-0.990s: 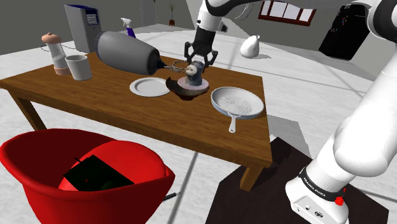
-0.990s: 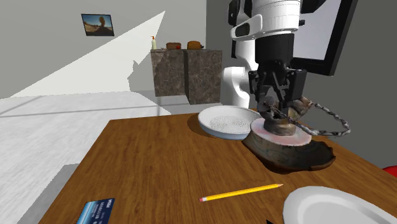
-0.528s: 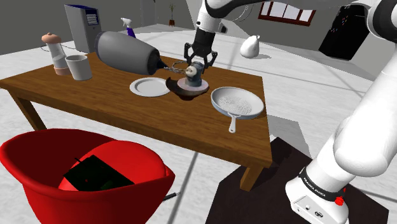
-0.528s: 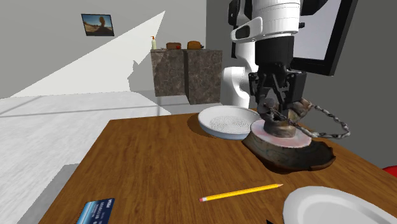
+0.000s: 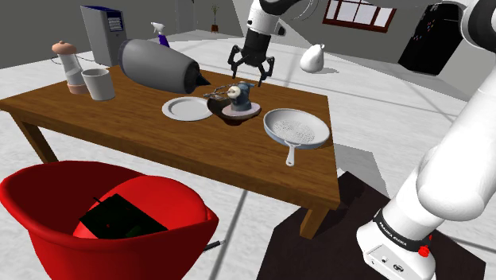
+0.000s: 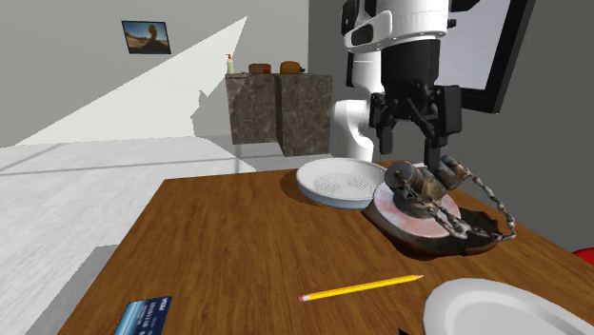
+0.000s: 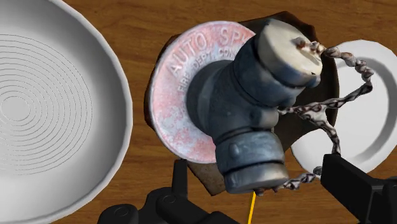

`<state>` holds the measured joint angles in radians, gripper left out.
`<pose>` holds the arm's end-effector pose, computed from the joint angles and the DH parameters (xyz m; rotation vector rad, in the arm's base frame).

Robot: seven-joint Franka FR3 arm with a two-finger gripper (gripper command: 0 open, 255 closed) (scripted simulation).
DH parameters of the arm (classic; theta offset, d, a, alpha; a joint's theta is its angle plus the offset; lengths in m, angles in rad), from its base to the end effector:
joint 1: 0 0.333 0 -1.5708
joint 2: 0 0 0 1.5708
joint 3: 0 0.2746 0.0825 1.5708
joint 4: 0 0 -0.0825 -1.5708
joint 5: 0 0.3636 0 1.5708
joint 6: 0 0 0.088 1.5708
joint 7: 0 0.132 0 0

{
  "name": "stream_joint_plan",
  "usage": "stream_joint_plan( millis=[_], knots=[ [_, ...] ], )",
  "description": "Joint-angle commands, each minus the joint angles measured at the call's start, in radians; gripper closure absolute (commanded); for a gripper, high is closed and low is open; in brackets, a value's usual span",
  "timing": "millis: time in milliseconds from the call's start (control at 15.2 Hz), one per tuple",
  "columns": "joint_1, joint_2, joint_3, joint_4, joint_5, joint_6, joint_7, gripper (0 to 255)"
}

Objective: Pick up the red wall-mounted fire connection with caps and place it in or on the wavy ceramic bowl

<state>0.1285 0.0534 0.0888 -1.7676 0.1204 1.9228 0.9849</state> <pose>0.5552 0.1333 0.4712 -2.7473 1.1676 -0.0243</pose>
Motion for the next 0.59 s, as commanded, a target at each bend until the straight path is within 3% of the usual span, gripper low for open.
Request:
stream_joint_plan(
  millis=[0,528],
  knots=[
    [-0.002,-0.007,-0.002,0.049,-0.001,-0.057,0.002,0],
    [-0.004,-0.010,-0.003,0.072,-0.001,-0.083,0.003,0]
  ],
)
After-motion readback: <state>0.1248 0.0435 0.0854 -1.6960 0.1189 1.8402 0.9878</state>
